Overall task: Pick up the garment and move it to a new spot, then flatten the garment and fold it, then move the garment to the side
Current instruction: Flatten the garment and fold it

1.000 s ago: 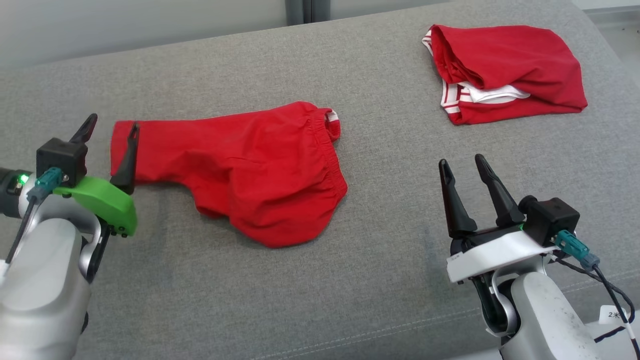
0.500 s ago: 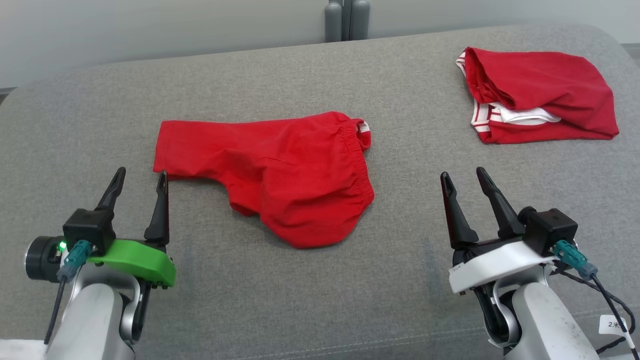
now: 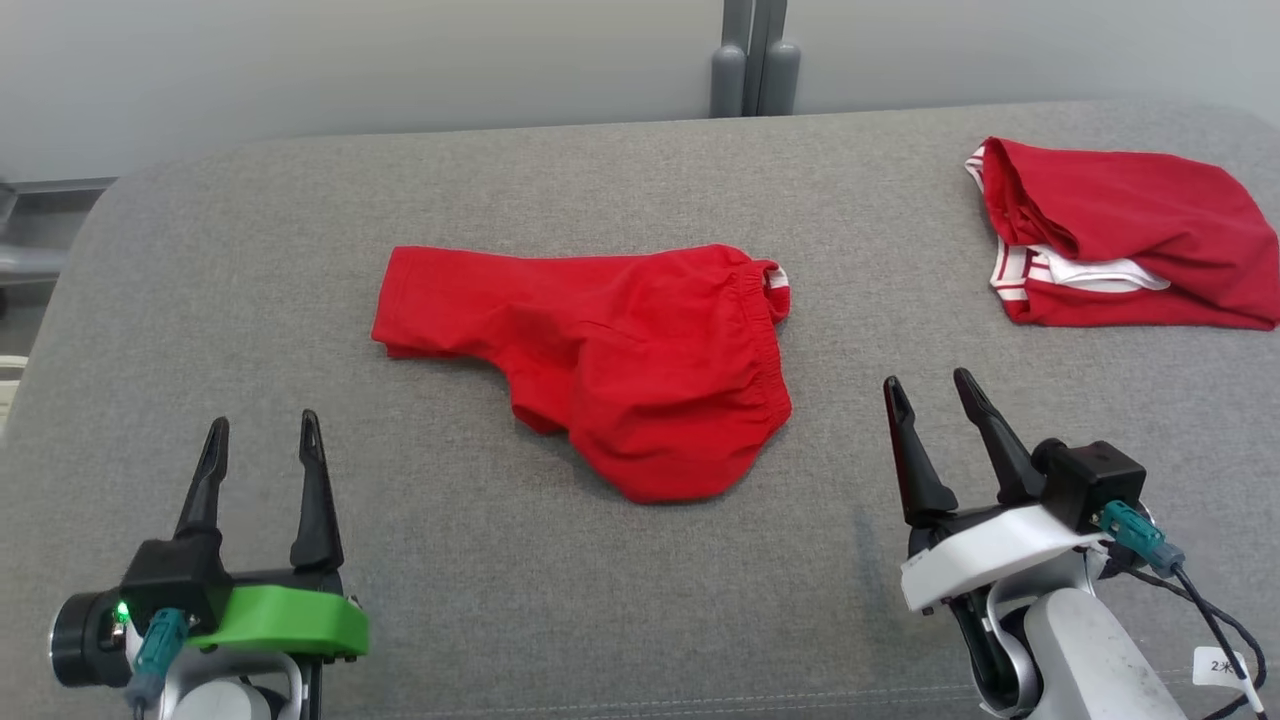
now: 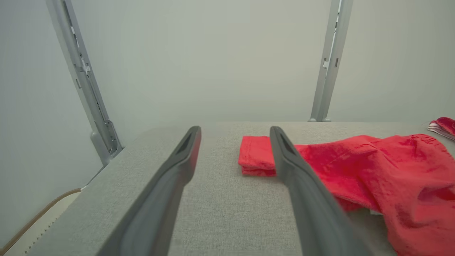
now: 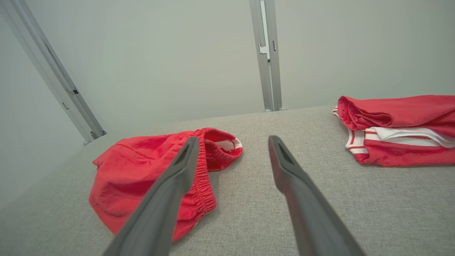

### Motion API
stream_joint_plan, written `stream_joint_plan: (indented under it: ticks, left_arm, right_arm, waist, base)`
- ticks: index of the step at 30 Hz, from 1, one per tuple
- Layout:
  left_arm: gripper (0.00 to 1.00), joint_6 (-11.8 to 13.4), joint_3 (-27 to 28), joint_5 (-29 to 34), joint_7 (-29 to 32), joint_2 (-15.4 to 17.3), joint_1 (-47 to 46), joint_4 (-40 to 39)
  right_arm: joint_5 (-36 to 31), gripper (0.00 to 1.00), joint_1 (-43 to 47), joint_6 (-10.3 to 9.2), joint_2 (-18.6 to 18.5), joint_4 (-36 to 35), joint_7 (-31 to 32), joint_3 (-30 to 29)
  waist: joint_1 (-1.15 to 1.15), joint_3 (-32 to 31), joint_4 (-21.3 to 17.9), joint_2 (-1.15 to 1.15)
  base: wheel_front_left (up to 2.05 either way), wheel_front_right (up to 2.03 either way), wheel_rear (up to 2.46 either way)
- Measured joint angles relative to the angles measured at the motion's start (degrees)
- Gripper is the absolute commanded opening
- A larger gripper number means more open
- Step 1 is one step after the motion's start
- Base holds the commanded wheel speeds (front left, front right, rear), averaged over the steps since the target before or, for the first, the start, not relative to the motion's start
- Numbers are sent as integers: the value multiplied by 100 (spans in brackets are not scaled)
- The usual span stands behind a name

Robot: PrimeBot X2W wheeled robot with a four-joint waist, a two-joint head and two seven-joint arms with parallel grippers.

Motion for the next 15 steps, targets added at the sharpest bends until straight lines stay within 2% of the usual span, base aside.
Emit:
stream_joint_plan:
  ticks: [5,15]
  left_arm:
    - [100,54,275,134,0,-122,363,-205]
    - [100,-134,504,272,-1,-314,453,-248]
  right_arm:
    - [0,100,16,0,1,248,0,-19]
    - [-81,100,-167,0,0,786,98,53]
  waist:
    - [0,-64,163,0]
    - [0,-117,437,0]
  base:
    - [0,0,0]
    - [0,0,0]
